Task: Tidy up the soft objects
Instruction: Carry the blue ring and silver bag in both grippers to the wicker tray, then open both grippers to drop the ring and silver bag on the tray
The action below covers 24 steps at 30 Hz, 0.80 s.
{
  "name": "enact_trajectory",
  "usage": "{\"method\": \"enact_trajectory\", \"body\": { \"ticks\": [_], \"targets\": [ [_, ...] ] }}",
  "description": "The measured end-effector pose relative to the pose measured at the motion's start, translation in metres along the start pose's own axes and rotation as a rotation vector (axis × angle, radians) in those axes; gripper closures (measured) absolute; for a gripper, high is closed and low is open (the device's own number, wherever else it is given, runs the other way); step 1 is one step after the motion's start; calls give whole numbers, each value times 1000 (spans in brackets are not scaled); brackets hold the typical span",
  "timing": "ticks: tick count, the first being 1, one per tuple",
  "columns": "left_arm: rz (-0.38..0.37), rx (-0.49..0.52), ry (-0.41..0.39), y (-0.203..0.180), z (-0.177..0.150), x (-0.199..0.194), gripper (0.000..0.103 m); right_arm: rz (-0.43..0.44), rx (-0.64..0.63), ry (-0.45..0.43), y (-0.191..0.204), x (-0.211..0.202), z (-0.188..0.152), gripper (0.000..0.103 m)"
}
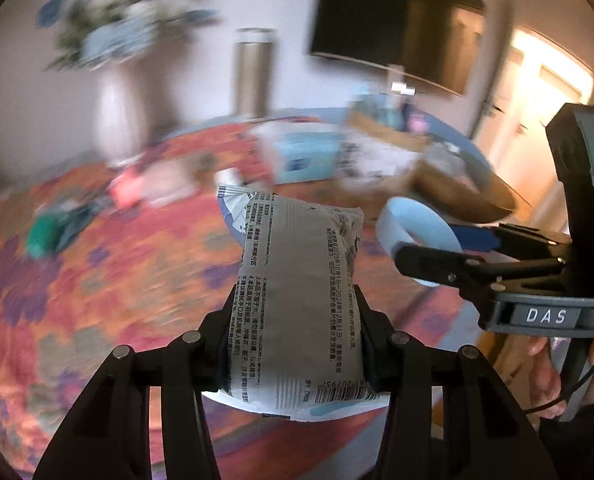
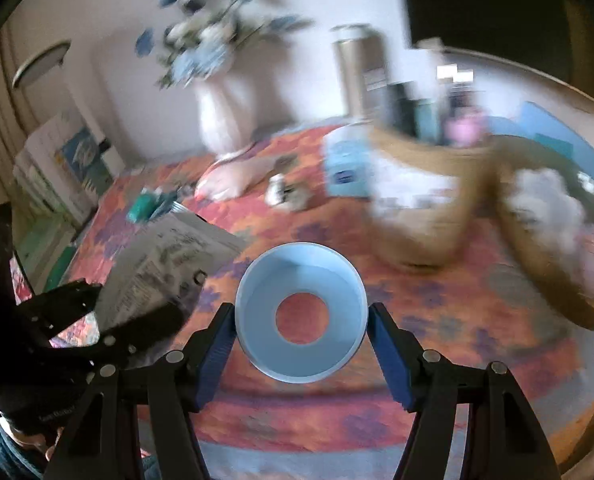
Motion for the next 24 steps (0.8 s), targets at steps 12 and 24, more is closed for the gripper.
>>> {"method": "enact_trajectory", "body": {
  "ticks": [12,24],
  "targets": [
    [-150,207,30,-139,49,47,57,-112,244,-168,-133,-95,-9,38],
    [-167,176,-39,-202,148,99,57,-224,431,-245,-256,-112,30,37]
  ]
}}
Point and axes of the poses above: each gripper's, at about its wrist camera, not at the fingertips, and x roughly the way its jaws point, y to its left, z to its top, the point moved 3 cm from there along x, roughly the way its jaws point, and after that the axes turned 4 degrees about -x, right-handed, at the moved point
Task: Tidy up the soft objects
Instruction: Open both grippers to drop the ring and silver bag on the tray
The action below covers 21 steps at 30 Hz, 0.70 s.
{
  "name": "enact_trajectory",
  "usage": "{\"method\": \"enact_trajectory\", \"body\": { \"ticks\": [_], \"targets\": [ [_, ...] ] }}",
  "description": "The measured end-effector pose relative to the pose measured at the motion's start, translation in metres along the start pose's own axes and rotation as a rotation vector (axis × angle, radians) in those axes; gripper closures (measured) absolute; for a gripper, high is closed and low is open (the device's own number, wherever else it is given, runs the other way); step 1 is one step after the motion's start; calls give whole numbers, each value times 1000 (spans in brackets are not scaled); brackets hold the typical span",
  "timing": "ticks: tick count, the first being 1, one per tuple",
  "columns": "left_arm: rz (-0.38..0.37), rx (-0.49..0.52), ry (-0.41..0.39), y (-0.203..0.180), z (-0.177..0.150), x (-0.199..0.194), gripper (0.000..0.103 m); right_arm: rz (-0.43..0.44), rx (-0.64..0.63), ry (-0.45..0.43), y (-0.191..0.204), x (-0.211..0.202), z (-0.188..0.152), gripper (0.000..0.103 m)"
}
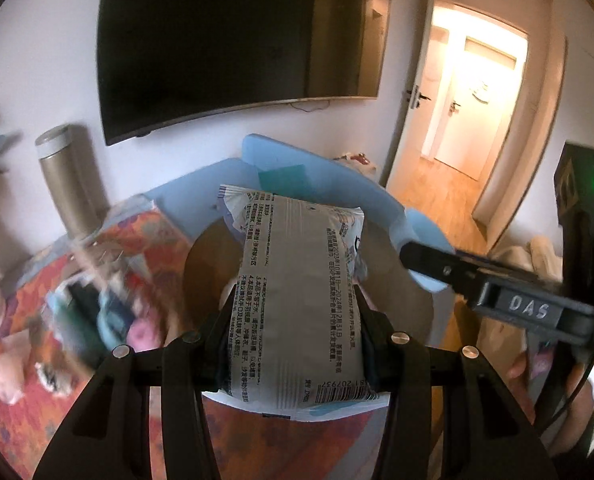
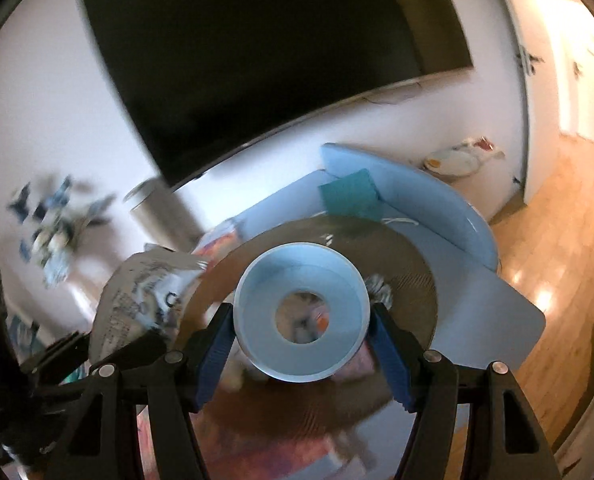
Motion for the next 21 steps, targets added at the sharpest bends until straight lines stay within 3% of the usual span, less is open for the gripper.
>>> {"method": "enact_trajectory", "body": {
  "ticks": [6,7,9,15,21],
  "targets": [
    [-16,-14,-6,-5,21,36,53,13,100,59,-24,44,22,31],
    [-24,-9,-1,-6,21,40,48,22,126,75,-28,50,24,30],
    [-32,-6,10,-10,19,43,27,42,146,87,-33,53,25,30],
    [-52,22,-17,-11,6,16,25,29,146,75,-39,34,15,30],
    [-31,-1,-47,10,-11,-25,24,40,80,74,-4,21,-3,30]
  ]
}}
Point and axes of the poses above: each gripper's, at about its wrist camera, not at the fingertips, and x roughly the way its jaws point, y to its left, z to its top, the point moved 3 cm from there along x, roughly the way its jaws point, and after that the axes turned 4 degrees about -x, right-handed, at the moved point
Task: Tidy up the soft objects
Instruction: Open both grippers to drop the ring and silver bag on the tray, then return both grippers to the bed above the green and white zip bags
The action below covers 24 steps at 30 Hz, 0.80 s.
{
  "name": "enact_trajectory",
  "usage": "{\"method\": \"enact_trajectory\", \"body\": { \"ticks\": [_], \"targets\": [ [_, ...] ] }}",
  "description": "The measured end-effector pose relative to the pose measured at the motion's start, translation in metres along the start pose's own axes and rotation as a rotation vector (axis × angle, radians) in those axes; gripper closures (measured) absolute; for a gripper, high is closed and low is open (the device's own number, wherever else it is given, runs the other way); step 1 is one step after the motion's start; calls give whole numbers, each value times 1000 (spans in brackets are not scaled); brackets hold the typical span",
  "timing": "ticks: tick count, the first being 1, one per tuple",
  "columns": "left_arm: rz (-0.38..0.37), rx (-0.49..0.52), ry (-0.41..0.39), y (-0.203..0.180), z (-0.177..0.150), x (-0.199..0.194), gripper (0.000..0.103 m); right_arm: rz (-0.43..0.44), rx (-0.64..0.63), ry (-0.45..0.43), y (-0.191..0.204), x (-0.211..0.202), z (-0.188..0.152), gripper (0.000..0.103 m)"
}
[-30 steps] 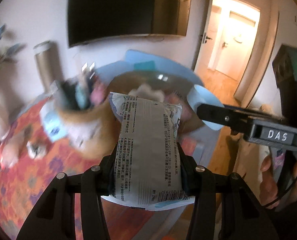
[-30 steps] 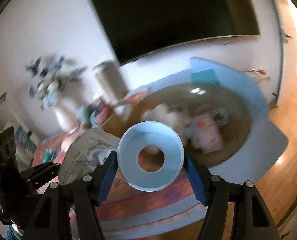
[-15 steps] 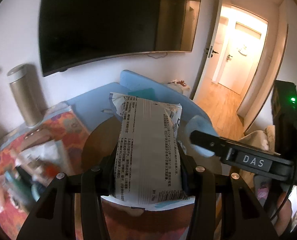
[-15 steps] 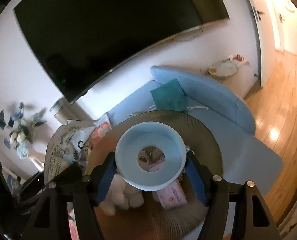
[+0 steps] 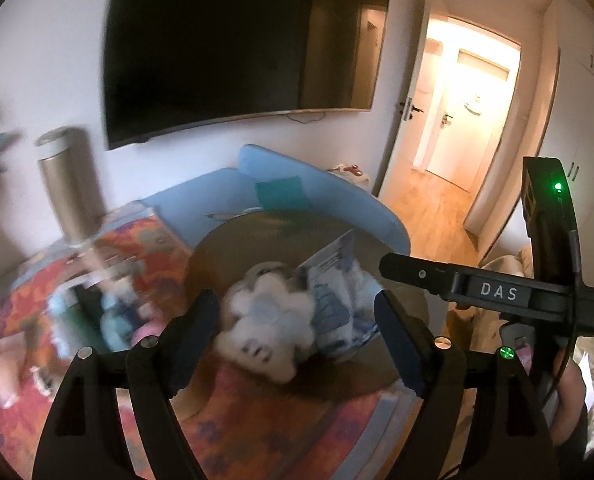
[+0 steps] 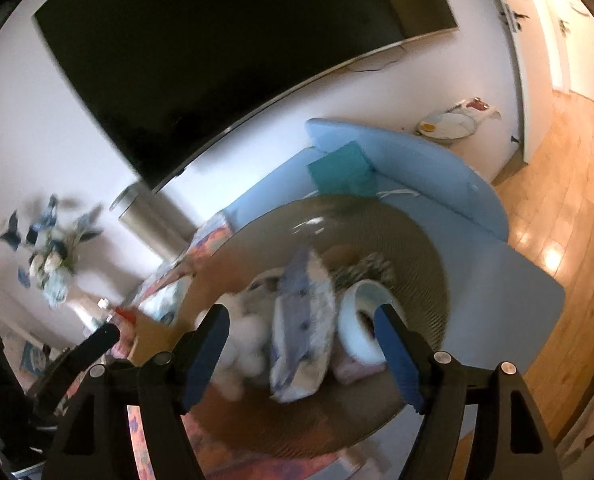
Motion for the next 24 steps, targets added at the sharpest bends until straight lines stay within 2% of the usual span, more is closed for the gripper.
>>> {"method": "enact_trajectory", "body": {
  "ticks": [5,12,14,15,16,21,24],
  "targets": [
    [54,-51,-46,36,-18,-52,24,41,-101,-4,56,-11,-22,30],
    [179,-153,-99,102,-47,-123,24,142,-338,-8,173,-25,-54,30],
    [230,-185,-112,122,-56,-140,24,177,-417,3,210,-25,-68,27],
    [264,-210,-116,136,-63,-151,24,186,-443,7,222,-24,-75,19],
    [288,-229,-116,146,-69,-160,25,199,-485,12,242,-22,-84,15],
    [415,-341,-96,208,-100,-195,24,292,-603,65,311,4,-124,14],
    [477,-408,-77,248,-124,-207,24,306,-634,109,340,41,-147,14]
  ]
}}
Point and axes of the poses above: each gripper's, at about its wrist camera, not at the fingertips, and x roughly the way its jaws point, y to its left, z to its top, the point moved 3 cm from there along x, roughly the way its jaws point, and after that the axes turned 4 degrees about -x, right-handed, at the moved point
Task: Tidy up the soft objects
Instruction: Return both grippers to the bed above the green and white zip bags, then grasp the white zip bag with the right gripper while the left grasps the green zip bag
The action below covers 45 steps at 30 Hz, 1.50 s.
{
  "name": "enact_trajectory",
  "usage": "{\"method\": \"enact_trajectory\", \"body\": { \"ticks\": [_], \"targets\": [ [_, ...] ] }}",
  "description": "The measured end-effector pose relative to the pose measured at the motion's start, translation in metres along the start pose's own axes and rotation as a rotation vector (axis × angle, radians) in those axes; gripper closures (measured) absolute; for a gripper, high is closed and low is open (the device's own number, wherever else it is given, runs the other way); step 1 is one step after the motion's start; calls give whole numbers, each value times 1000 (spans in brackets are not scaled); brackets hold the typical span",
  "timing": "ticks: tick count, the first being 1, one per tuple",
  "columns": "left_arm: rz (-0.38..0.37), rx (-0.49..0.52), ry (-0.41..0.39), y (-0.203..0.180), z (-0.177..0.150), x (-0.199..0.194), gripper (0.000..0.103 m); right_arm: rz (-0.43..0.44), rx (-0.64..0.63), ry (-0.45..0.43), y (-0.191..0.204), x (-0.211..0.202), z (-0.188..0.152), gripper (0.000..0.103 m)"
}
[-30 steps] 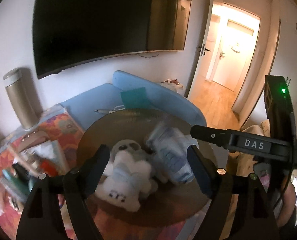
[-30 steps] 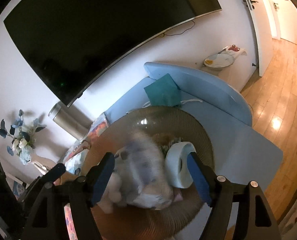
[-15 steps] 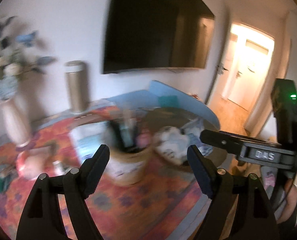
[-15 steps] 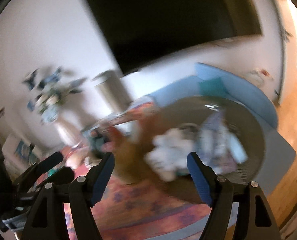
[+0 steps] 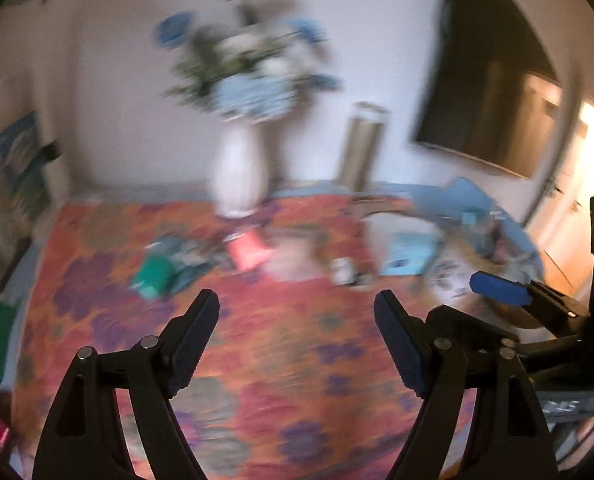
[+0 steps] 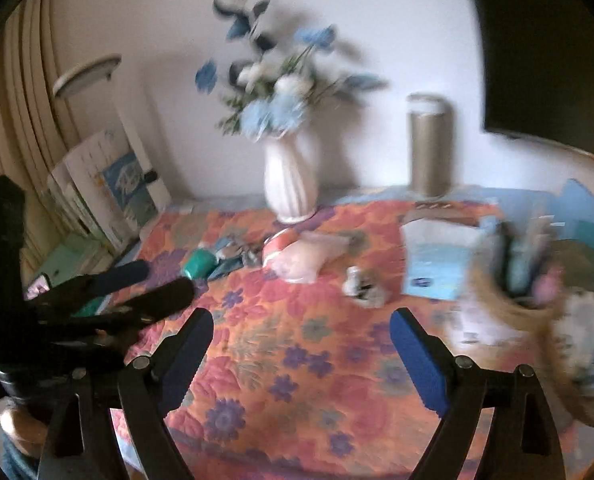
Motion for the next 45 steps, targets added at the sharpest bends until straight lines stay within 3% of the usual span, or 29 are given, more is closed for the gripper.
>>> {"method": "enact_trajectory", "body": {
  "ticks": [4,11,14,19,26,29,32,36,40,43,45],
  "targets": [
    [115,-25,33,48,-14,21,24,6,-31,40,17,62,-6,14],
    [192,-91,88,104,-53,64,24,-17,46,163,3,135,-42,14],
    [204,-126,133,113,-59,73,24,-17,80,165,-5,136,-44,14],
    [183,-160,136,118,-60,75,24,-20,130,184,-15,139,-46,10],
    [193,-139,164,116,-59,72,24,-1,153,225,-16,137,-44,9],
    [197,-106,190,112,-49,59,24,68,209,291,-16,133,-36,9],
    [198,-86,186,115,-23,52,24,137,251,277,-15,133,-8,9],
    [185,-57,152,123,2,70,24,40,206,259,-14,158,21,9],
    [152,-48,187,129,13,117,24,-75,185,246,-19,197,30,9],
    [190,-33,201,131,14,143,26,-91,183,246,-23,217,28,8],
    [178,-39,199,133,12,150,27,-118,151,213,-19,218,31,9]
  ]
}}
Point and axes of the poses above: each gripper's, at about its wrist camera, not at the fingertips, and x roughly the way its jaws point, y to its left, z to its top, the point moved 3 cm from there along x, roughly the way its jaws point, and after that the axes turned 4 degrees about -x, right-handed, at the moved point
